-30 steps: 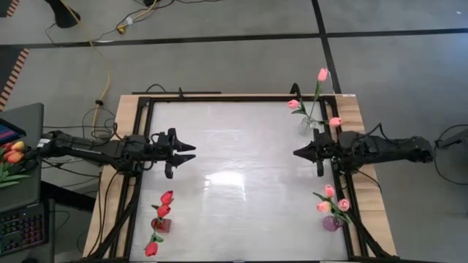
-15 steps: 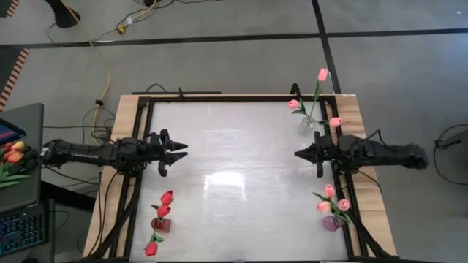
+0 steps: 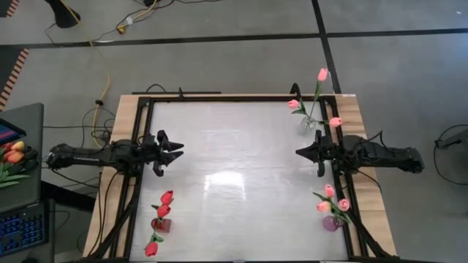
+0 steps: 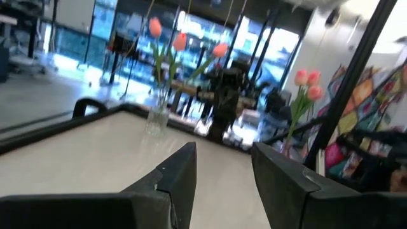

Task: Sort flowers into vase by color
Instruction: Return to Home Position

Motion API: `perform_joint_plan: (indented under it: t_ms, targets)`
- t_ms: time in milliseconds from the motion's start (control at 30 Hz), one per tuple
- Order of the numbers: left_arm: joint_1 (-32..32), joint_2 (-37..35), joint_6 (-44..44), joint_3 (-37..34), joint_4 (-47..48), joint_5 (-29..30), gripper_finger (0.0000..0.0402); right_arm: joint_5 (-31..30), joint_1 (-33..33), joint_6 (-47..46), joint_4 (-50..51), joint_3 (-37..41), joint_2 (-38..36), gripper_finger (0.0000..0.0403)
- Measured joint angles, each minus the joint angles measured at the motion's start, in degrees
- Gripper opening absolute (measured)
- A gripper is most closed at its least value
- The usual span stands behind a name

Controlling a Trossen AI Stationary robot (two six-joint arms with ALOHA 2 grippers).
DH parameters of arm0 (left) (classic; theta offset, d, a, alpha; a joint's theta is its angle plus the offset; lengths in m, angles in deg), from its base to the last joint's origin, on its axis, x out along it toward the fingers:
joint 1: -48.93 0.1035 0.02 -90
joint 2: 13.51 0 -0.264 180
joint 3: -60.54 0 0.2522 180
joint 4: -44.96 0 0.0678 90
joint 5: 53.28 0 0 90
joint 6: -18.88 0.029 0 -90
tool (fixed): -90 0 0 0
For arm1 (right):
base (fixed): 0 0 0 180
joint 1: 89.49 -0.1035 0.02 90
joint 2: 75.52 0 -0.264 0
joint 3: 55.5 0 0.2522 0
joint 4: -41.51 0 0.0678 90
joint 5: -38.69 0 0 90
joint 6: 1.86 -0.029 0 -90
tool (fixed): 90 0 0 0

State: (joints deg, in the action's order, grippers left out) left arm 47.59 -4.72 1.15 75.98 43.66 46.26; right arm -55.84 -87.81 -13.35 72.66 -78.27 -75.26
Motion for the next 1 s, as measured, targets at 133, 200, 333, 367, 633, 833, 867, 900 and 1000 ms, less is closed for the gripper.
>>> perform_joint_plan:
  t_ms: [133,200,333,367,633,833,867,900,1000]
  targets:
    - [0.0,-0.23,-0.26,-1.08,-3.8,0.17,0.0139,0.0,-0.01,1.26,-0.86,0.0,0.04,0.002]
    - [0.0,-0.24,-0.26,-1.08,-3.95,0.08,0.0139,-0.07,-0.01,2.86,-2.17,0.05,0.05,0.002]
    - [0.0,-0.23,-0.56,-1.1,-3.44,-0.28,0.0139,0.0,-0.01,4.54,-9.02,3.52,-0.02,0.002]
    - [0.0,-0.2,-0.91,-1.1,-3.26,-0.28,0.0139,0.05,-0.01,4.5,-9.39,4.33,0.0,0.002]
    - [0.0,-0.2,-1.46,-1.13,-1.3,-0.24,0.0139,1.97,-0.01,6.35,-9.13,5.05,0.0,0.002]
    - [0.0,-0.18,-2.09,-1.14,3.36,0.66,0.0139,2.05,-0.02,8.94,-9.92,5.4,0.09,0.0021]
    - [0.0,-0.19,-2.1,-1.16,4.02,1.31,0.0139,2.03,-0.03,8.94,-9.91,5.4,0.1,0.0021]
    - [0.0,-0.2,-2.15,-1.16,4.76,1.71,0.0139,2.03,-0.03,8.99,-9.9,5.42,0.11,0.0023]
    - [0.0,-0.18,-2.23,-1.16,6.69,1.79,0.0139,1.97,-0.01,9.01,-9.84,5.42,0.11,0.0032]
